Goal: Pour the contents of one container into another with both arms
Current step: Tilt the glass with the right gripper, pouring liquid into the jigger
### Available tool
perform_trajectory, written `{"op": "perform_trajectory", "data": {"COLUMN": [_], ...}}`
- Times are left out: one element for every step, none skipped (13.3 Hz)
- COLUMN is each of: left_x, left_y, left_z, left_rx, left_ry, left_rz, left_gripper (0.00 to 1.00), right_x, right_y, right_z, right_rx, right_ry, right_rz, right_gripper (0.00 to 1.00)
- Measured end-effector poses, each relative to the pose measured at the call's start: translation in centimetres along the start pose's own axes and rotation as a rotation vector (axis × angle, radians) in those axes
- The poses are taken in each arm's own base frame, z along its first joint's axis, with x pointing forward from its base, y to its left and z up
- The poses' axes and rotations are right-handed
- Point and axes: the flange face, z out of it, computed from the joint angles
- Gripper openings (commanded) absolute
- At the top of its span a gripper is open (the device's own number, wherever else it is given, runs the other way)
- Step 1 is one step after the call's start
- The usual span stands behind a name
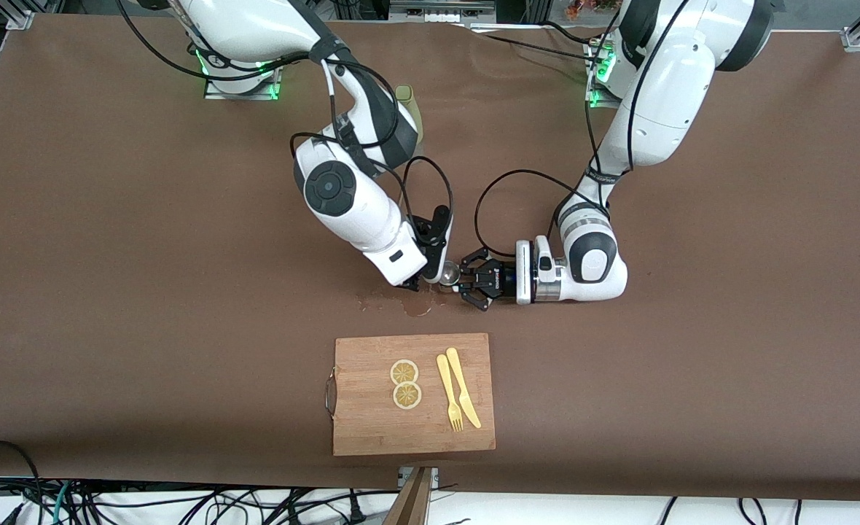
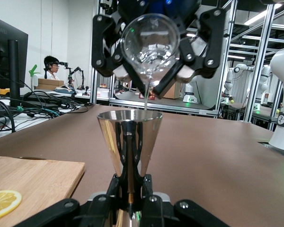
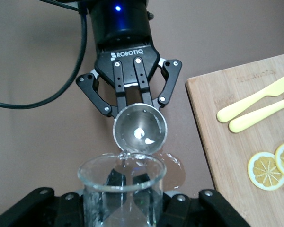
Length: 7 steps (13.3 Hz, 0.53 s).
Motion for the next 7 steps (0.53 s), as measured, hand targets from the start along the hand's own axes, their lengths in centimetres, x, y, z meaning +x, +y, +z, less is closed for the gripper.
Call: {"op": "perform_trajectory", "data": {"left_x": [0.05, 0.14, 0.24, 0.30, 0.30, 0.30, 0.29], "left_y": [-0.09, -0.18, -0.27, -0.32, -0.34, -0.34, -0.34], "left_z": [-0.02, -0.01, 0.00, 0.01, 0.01, 0.01, 0.02], "left_rx": [0.003, 0.005, 0.006, 0.007, 0.008, 0.009, 0.009], "left_ry": [-0.003, -0.004, -0.004, -0.005, -0.006, -0.006, -0.007], "left_rz": [0.002, 0.004, 0.007, 0.009, 0.009, 0.009, 0.009], "left_gripper": [0.00, 0.00, 0.00, 0.00, 0.00, 0.00, 0.00], "right_x": [0.29, 0.54, 0.68, 0.72, 0.70, 0.71, 0.73], "right_y": [-0.34, -0.64, -0.82, -0.84, -0.77, -0.71, -0.64], "right_z": [0.09, 0.19, 0.24, 0.23, 0.18, 0.08, -0.06], "right_rx": [-0.001, -0.004, -0.008, -0.011, -0.014, -0.016, -0.019], "right_ry": [-0.003, -0.007, -0.011, -0.013, -0.013, -0.011, -0.010], "right_rz": [-0.007, -0.015, -0.020, -0.021, -0.020, -0.015, -0.009], "right_gripper": [0.01, 0.01, 0.01, 0.01, 0.01, 0.01, 0.01]}}
